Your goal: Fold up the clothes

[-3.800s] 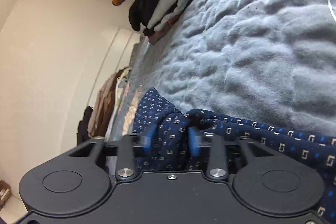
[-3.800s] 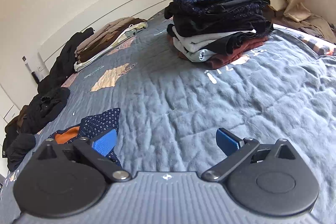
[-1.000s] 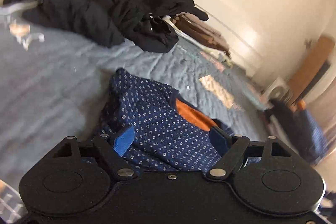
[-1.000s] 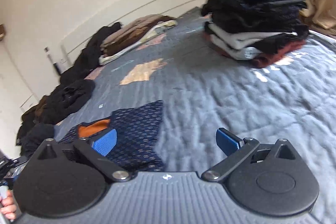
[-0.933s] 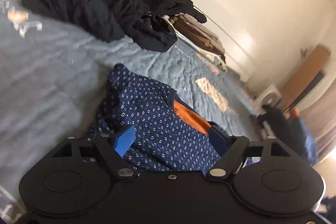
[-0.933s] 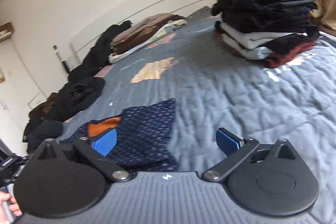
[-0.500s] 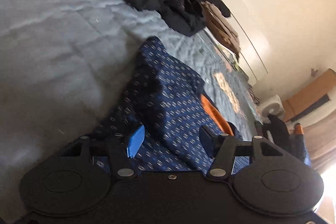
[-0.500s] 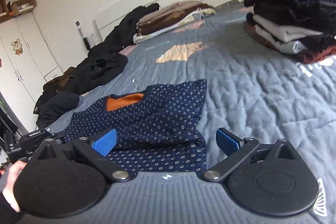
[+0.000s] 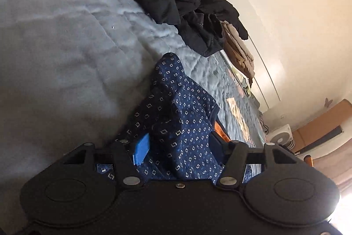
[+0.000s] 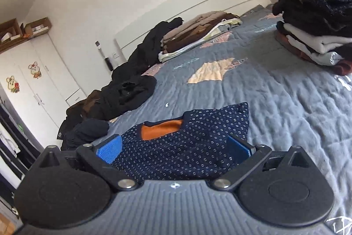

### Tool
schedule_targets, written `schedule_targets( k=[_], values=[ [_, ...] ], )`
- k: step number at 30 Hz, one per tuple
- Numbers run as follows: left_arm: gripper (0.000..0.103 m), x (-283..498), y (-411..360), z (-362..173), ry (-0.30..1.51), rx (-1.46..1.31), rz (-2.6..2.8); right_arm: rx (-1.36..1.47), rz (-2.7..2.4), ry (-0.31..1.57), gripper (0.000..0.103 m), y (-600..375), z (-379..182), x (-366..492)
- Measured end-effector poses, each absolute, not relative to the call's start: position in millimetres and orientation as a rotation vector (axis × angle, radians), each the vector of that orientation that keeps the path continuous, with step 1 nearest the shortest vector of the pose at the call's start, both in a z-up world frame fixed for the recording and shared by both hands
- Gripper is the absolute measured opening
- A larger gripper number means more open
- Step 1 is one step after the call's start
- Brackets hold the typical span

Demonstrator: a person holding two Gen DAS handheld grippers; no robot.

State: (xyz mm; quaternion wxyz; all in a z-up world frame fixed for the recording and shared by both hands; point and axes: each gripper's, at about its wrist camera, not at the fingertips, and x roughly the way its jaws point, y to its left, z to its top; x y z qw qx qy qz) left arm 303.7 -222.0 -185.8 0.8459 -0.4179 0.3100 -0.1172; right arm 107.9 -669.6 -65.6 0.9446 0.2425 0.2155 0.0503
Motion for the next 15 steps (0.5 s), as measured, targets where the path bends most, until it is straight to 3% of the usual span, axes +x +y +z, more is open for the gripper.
schedule_targets(
  k=[2,3,4,5,6,13,15],
  values=[
    [0.056,305,-223,-186,0.645,-0.879,-0.251,0.483,0.106,0.441,0.101,-666,-65,109],
    [0.051,306,-224,-187,0.641,-0.878,-0.253,0.479,0.107,0.445,0.101,-664,-66,111],
    [0.041,307,-225,-186,0.644,-0.864,-0.249,0.474,0.109,0.45,0.101,-662,-67,112],
    [0.018,308,-226,-186,0.648,-0.848,-0.244,0.47,0.11,0.454,0.101,-660,-68,113],
    [0.008,309,-227,-185,0.652,-0.832,-0.24,0.465,0.111,0.459,0.101,-658,-69,115],
    [0.008,293,-229,-151,0.552,-0.703,-0.241,0.431,0.138,0.472,0.101,-645,-68,117],
    [0.008,298,-229,-154,0.622,-0.664,-0.226,0.434,0.145,0.471,0.101,-644,-68,116]
  ],
)
